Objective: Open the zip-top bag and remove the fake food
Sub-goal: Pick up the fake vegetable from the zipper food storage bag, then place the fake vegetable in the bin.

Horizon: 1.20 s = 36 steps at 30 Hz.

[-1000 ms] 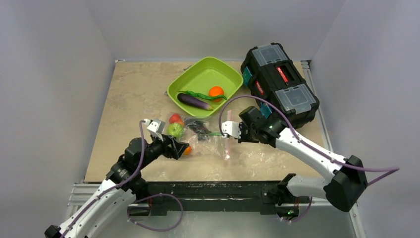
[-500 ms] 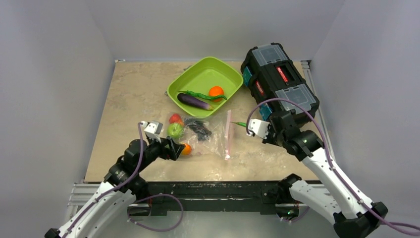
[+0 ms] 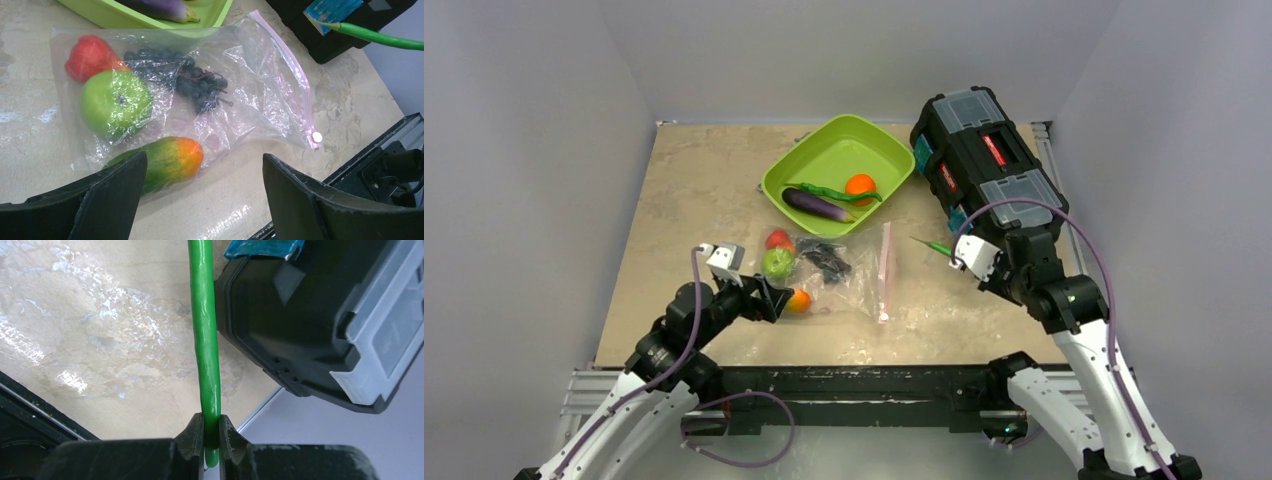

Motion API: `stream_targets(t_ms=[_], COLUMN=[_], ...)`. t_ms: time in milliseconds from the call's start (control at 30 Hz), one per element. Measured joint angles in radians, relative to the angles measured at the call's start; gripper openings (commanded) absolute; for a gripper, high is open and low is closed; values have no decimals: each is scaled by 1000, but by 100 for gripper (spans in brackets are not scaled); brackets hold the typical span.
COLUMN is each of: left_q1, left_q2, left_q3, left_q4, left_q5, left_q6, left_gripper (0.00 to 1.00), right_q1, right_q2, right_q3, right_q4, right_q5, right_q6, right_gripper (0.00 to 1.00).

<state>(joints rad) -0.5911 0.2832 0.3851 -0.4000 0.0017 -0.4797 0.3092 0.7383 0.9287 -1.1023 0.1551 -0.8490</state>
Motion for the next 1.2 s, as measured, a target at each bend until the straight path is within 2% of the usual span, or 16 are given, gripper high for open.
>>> stream_targets(t_ms=[500, 567, 700, 1033, 1200], left_q1=[0, 0, 0, 0, 0], left_q2=[-19, -23, -40, -74, -73], left_q3=[4, 5, 5, 5, 5], left_q4=[-43, -43, -42, -34, -35], left_q5=[1, 7, 23, 47, 48], left_q6=[-28, -35, -60, -111, -112], left_gripper=[85, 92, 100, 100, 100], right_q1=[-29, -29, -29, -27, 8], right_q2=[37, 51, 134, 357, 468], right_q3=[202, 209, 247, 367, 438], right_q4=[17, 34, 64, 205, 287], right_q5=[-187, -208, -267, -385, -392], right_q6=[41, 39, 36, 10, 0], right_gripper=[0, 0, 0, 0, 0])
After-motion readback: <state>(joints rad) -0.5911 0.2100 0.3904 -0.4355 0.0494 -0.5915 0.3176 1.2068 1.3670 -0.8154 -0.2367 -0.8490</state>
